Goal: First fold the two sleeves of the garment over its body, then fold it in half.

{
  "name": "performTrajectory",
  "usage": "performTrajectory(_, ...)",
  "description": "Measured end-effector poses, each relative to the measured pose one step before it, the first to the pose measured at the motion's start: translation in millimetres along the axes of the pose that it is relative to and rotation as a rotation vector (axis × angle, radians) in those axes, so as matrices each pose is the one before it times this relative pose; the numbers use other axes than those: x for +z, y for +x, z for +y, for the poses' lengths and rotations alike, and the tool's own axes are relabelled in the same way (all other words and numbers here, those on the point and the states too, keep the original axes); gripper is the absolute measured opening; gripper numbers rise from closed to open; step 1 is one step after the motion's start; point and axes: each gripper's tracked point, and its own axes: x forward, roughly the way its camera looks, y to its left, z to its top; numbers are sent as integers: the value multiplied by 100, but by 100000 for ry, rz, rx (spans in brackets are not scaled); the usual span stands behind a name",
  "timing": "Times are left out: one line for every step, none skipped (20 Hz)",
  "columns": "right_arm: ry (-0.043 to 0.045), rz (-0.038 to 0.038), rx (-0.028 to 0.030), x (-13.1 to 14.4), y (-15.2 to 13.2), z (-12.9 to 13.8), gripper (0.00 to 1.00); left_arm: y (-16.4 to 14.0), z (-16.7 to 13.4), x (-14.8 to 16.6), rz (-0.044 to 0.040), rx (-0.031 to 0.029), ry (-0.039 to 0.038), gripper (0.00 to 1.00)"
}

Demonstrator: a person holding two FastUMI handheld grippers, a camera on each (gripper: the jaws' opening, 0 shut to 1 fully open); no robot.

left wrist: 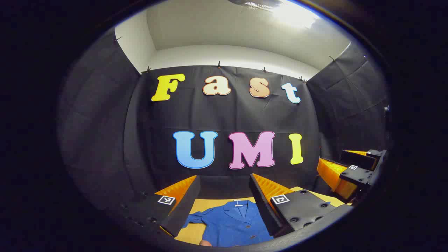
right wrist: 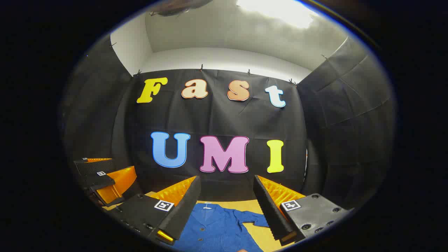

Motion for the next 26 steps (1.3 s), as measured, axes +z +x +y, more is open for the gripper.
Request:
performTrajectory(-1086,201,-160,-65,157,-43,89,-209,19,-333,1100,564,866,82)
performTrajectory(-806,-58,450,-66,19,91,89,55,143,-417,1638,776,1223,84)
performTrajectory(-247,-128,962,-44,-50,303,89,-102,-141,-270,777,-286,278,82)
performTrajectory(60,-257,941,18,13,336,89,-159,-111,23,213,-360,-518,82)
performTrajectory(141,-223,1028,26,21,224,89,-64,-19,-30,185,71,-554,82)
performTrajectory(264,79,919,21,-35,232,89,34,31,33,200,357,57,82)
performTrajectory(74,265,540,-191,-25,106,89,-37,56,-91,366,246,567,82)
performTrajectory(-44,587,243,-205,-1,91,89,21,-16,80,41,116,297,82)
performTrajectory(-122,641,205,-195,-77,-35,89,-3,-194,144,-445,-406,-191,82)
performTrajectory(-398,393,-105,-166,-20,-82,89,201,-253,147,-446,-347,-235,82)
performTrajectory(-285,229,-190,-53,70,-170,89,125,-77,-120,140,-20,123,82)
performTrajectory(65,-18,-249,27,98,-216,95,125,-115,-39,282,-231,97,82)
performTrajectory(279,-47,-355,70,107,-216,95,74,-219,-67,358,-447,-46,82)
performTrajectory(397,-174,-132,40,170,-154,95,118,-201,-62,277,-320,-77,82)
performTrajectory(-464,100,-48,-69,224,-100,95,189,-196,-37,405,-290,273,82)
performTrajectory(-949,305,-29,-161,148,-81,95,140,-141,141,84,-115,606,82)
performTrajectory(-559,188,359,-71,25,-27,95,171,-121,226,-636,-203,629,82)
performTrajectory(11,-11,350,-30,79,73,89,273,-142,325,-951,-108,368,82)
performTrajectory(99,43,353,-71,72,-1,89,76,-159,-97,-203,-322,111,82)
performTrajectory(-186,38,164,-32,167,-34,89,266,-294,-139,257,-680,-201,82)
performTrajectory(-508,-28,58,-43,126,-157,89,144,-339,-210,461,-527,-247,82)
performTrajectory(-923,-125,-333,-33,144,-209,89,166,-180,-103,620,-355,-264,82)
performTrajectory(-836,-96,-172,-17,164,-224,89,142,-9,-249,792,-158,-240,82)
performTrajectory(-526,153,112,-107,172,-42,89,220,-142,-134,916,-682,-402,82)
performTrajectory(-232,311,-211,-145,118,-61,89,102,-137,-240,677,-364,-391,82)
performTrajectory(189,269,-161,-91,109,-157,89,309,73,14,401,296,-195,82)
